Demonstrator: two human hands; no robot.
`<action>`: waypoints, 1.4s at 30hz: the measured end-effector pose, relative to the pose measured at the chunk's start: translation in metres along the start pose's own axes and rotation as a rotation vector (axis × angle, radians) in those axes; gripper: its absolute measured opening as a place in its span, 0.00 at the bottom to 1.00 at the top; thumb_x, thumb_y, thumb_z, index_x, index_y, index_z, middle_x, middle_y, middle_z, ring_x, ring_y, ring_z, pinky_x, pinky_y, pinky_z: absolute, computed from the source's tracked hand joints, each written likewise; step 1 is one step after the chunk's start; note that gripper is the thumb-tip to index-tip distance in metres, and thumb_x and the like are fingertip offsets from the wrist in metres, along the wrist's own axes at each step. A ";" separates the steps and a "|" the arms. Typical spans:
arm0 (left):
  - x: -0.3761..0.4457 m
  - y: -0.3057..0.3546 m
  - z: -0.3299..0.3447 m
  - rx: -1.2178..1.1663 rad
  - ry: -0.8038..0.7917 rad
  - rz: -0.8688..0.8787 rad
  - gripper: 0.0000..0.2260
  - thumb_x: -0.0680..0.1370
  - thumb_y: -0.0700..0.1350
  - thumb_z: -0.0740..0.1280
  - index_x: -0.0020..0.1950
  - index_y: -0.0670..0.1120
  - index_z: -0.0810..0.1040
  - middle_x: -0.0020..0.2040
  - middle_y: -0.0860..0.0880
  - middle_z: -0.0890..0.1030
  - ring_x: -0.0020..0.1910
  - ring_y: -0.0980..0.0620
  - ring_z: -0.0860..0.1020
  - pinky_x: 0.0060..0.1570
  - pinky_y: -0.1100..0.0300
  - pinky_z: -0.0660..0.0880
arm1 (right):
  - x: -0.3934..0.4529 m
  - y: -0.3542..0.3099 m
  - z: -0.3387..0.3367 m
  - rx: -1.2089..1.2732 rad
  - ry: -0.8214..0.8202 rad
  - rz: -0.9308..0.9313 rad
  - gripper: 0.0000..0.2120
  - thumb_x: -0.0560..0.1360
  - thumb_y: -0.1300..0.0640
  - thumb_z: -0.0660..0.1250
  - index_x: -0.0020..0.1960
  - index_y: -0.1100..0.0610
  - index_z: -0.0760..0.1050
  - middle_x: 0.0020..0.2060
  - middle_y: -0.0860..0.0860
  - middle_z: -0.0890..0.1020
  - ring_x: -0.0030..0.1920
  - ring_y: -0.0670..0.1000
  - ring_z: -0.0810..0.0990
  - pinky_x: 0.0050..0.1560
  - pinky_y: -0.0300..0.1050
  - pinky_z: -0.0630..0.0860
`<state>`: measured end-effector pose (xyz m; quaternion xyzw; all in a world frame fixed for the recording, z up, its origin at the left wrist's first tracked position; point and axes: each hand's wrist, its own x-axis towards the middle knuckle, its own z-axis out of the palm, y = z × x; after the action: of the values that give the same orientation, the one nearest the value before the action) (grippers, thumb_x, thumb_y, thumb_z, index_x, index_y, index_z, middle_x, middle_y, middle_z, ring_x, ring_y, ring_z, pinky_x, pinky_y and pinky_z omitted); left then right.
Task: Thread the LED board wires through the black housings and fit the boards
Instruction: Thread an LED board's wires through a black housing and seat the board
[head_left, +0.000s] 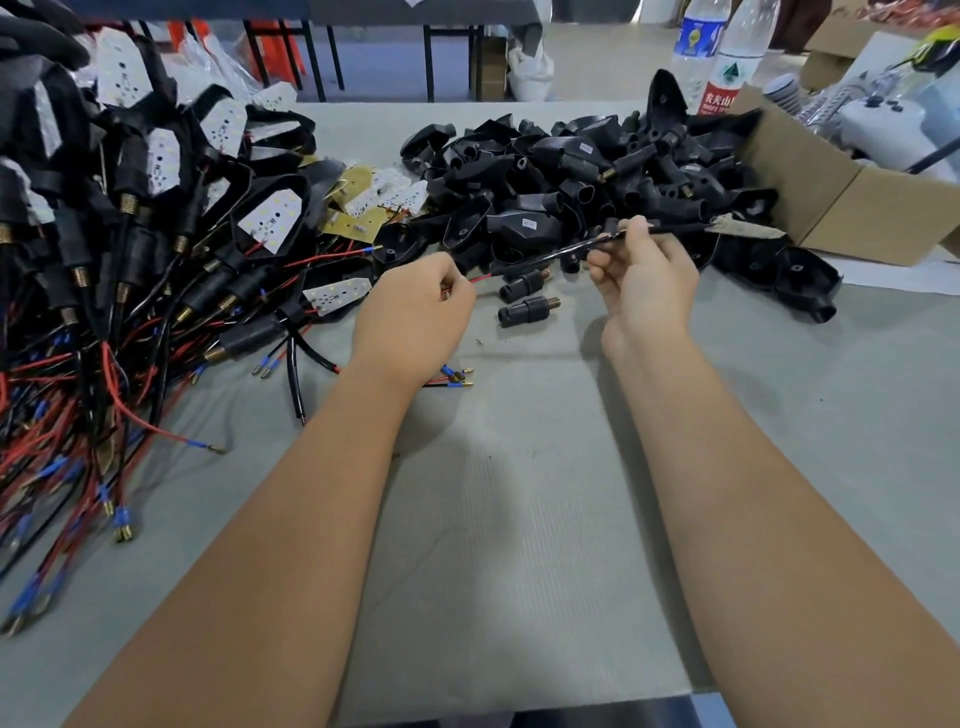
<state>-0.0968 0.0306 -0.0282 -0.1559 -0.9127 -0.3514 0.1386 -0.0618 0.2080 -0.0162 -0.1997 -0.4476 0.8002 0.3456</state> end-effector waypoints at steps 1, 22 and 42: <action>0.001 -0.001 0.000 -0.008 0.000 -0.010 0.09 0.77 0.48 0.58 0.39 0.49 0.73 0.32 0.52 0.75 0.31 0.55 0.71 0.29 0.59 0.63 | 0.001 -0.003 -0.001 -0.044 -0.022 -0.021 0.05 0.80 0.60 0.64 0.45 0.59 0.74 0.35 0.55 0.79 0.31 0.50 0.77 0.34 0.40 0.75; 0.012 -0.007 0.012 0.108 -0.189 0.074 0.09 0.82 0.52 0.57 0.48 0.52 0.76 0.36 0.56 0.75 0.38 0.55 0.72 0.32 0.59 0.63 | 0.020 0.037 0.023 -1.367 -0.359 -0.472 0.32 0.73 0.47 0.67 0.75 0.48 0.62 0.69 0.52 0.67 0.67 0.57 0.64 0.65 0.48 0.62; 0.006 0.004 0.002 -0.476 -0.070 -0.038 0.09 0.83 0.49 0.56 0.57 0.52 0.74 0.46 0.54 0.75 0.44 0.59 0.73 0.44 0.62 0.67 | -0.035 0.025 0.030 -0.703 -0.561 -0.180 0.16 0.66 0.54 0.64 0.54 0.53 0.77 0.33 0.45 0.81 0.39 0.48 0.80 0.51 0.53 0.77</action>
<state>-0.1011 0.0361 -0.0254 -0.1792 -0.8111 -0.5536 0.0598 -0.0659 0.1558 -0.0214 -0.0409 -0.7837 0.5899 0.1905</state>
